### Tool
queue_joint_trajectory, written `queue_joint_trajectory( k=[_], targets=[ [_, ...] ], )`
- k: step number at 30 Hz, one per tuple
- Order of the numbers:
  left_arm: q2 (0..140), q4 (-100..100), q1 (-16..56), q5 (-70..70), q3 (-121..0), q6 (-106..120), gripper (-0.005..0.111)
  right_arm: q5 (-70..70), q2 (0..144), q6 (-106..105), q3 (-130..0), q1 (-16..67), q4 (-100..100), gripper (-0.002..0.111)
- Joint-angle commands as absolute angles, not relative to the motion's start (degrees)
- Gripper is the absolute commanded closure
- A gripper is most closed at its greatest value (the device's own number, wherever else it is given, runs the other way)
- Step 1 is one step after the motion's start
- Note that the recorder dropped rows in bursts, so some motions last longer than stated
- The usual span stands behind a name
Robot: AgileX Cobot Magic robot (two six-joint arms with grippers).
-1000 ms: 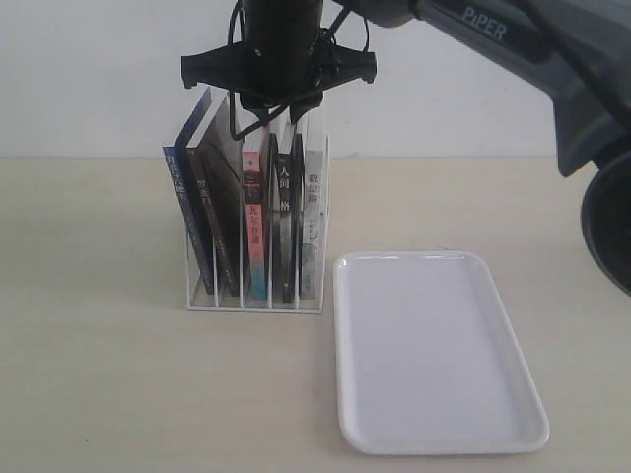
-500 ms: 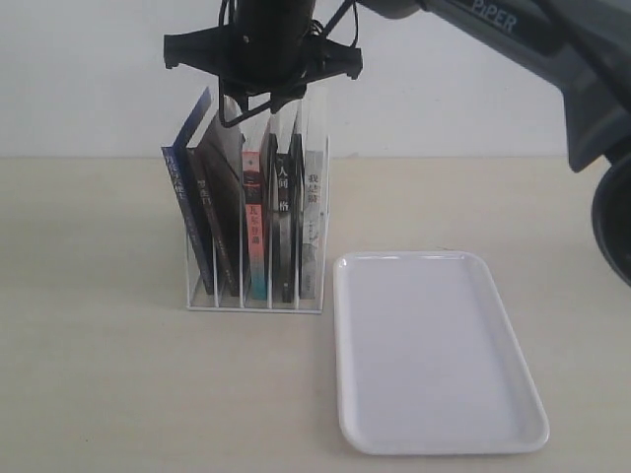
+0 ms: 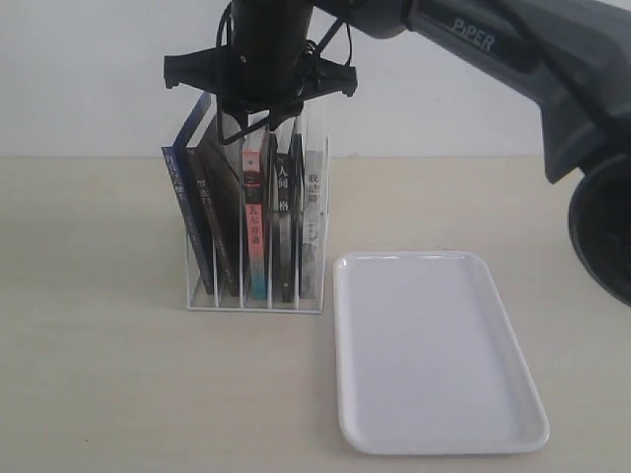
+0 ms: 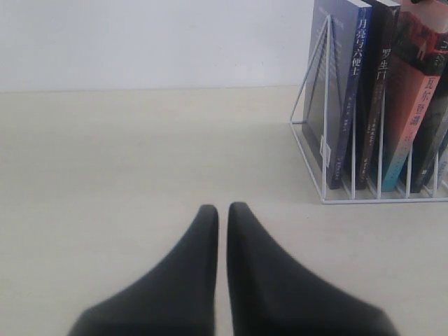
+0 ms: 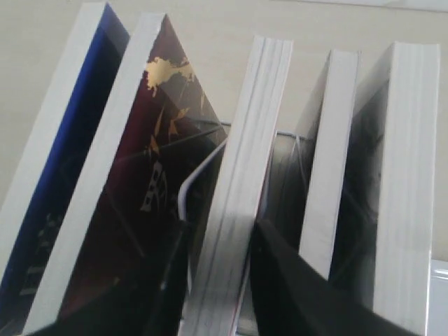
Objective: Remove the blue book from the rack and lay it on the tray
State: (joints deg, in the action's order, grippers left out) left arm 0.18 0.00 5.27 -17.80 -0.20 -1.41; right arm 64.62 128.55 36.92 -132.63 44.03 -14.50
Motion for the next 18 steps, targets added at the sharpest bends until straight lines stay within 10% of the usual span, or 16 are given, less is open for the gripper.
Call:
queue_joint_trajectory(
  k=[1, 18],
  targets=[
    [0.0, 0.0, 5.14, -17.72, 0.0, -1.79, 0.103, 64.8, 128.52, 37.18, -132.64, 43.98, -15.32, 0.078],
    [0.0, 0.0, 5.14, -17.72, 0.0, -1.79, 0.103, 65.33, 128.64, 37.81, -132.64, 43.98, -15.38, 0.078]
  ],
)
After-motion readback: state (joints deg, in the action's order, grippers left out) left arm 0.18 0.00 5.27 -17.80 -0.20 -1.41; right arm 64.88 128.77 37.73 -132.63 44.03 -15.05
